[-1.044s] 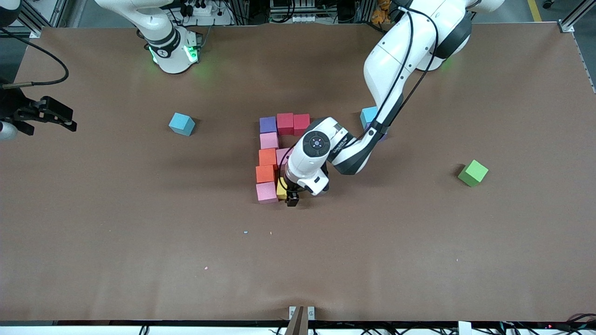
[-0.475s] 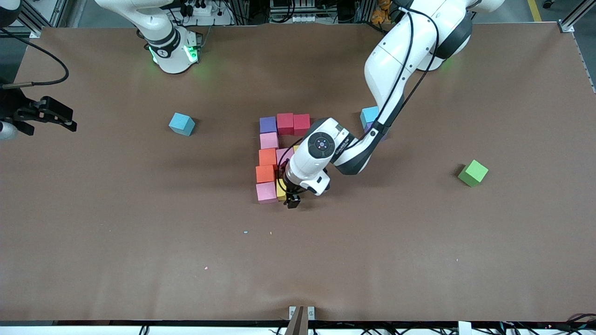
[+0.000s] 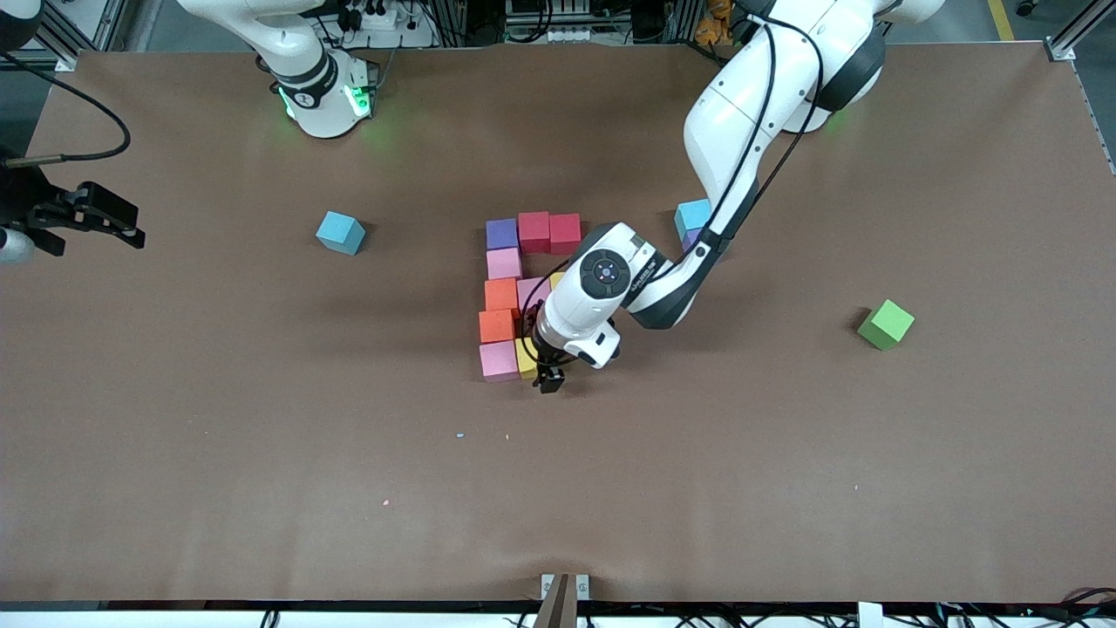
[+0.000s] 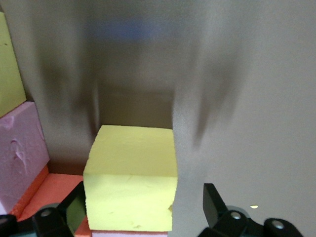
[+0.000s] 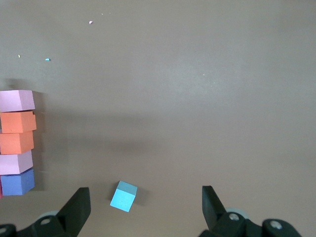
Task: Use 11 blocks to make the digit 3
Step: 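Lower the yellow cube into the cluster with the left gripper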
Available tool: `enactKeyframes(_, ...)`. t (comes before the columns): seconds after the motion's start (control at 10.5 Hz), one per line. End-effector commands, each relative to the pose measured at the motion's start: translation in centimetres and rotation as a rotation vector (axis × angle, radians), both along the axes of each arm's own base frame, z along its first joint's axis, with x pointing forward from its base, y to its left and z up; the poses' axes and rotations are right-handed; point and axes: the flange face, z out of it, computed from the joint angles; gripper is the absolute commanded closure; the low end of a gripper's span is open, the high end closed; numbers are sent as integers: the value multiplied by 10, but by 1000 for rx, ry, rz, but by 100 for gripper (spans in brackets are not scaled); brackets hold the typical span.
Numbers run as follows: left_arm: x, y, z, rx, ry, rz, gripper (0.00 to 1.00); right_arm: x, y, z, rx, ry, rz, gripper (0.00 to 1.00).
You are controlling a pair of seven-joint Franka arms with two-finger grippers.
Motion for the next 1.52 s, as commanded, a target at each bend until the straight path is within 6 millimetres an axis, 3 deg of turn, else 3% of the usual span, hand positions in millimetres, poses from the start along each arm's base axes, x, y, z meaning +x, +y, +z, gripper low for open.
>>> enactKeyframes(0.0,0,-2,9,-18,-12,7,0,2,1,0,1,-5,0,0)
enactKeyframes(0.85,-12,-13,10,-15,-4,-14,0,6,4,-10,16,16,1,0)
enactKeyframes(1.42,-12,-12,26,-3,11,-21,0,5,4,-13,16,24,7,0)
